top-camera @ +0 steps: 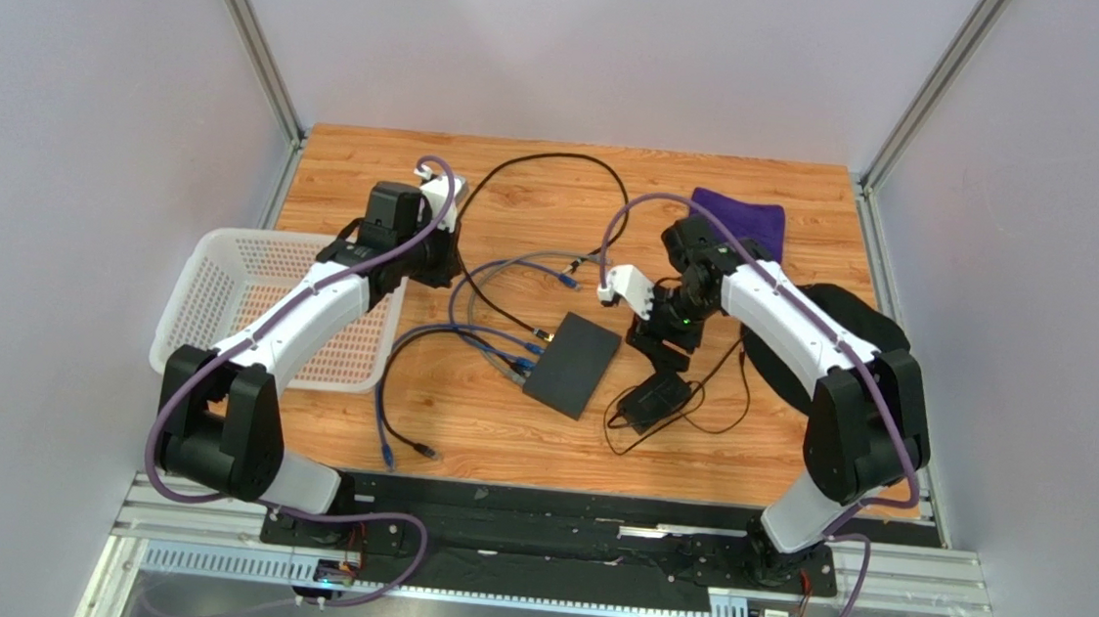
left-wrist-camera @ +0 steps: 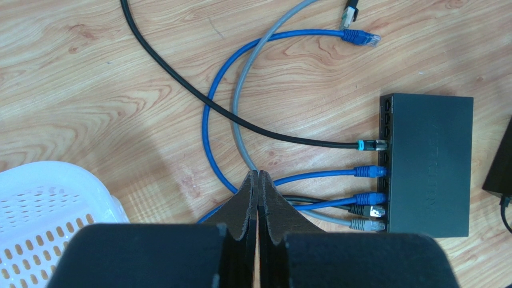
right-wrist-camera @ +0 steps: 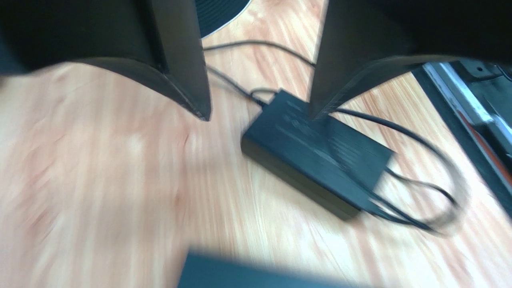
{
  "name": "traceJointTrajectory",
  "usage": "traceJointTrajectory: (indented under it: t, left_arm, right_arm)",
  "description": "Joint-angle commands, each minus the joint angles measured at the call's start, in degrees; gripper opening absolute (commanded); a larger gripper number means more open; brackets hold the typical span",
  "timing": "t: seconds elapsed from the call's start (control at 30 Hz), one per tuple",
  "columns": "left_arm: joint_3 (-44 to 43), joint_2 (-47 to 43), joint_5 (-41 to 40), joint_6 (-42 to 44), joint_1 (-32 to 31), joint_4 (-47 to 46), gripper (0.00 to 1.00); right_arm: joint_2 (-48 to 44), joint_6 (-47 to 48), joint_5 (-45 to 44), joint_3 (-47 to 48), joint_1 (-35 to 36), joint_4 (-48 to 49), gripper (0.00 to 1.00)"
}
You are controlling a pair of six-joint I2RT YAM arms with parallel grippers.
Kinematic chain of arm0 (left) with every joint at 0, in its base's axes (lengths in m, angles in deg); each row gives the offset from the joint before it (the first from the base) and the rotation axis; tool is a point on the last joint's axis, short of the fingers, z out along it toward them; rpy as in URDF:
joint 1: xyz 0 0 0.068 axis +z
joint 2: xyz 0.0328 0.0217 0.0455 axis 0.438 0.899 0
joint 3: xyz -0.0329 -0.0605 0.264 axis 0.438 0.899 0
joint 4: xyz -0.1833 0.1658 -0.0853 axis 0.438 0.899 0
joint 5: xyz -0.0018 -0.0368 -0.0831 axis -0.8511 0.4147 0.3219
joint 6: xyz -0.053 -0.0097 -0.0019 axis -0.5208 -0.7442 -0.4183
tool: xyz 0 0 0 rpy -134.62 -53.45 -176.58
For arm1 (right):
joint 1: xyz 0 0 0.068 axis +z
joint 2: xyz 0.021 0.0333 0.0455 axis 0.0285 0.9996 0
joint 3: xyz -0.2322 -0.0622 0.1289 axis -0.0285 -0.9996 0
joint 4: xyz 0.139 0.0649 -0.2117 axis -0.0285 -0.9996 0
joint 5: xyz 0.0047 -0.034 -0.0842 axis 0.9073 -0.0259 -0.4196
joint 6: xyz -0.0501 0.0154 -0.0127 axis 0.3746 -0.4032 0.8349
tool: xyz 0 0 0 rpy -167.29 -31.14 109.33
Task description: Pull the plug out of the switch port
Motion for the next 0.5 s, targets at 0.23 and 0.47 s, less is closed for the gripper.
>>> traceJointTrajectory:
  t: [0.23, 0.47]
  left_arm:
    - [1.08, -3.33, 0.23, 0.52, 0.28, -1.29, 0.0]
    - [2.05, -4.66, 0.84, 0.34, 0.28, -1.28, 0.0]
  right_arm:
    - [-1.56, -1.57, 4.86, -10.04, 16.64, 6.49, 0.79]
    - [0.99, -8.95, -9.73, -14.37, 14.89, 18.73, 0.77]
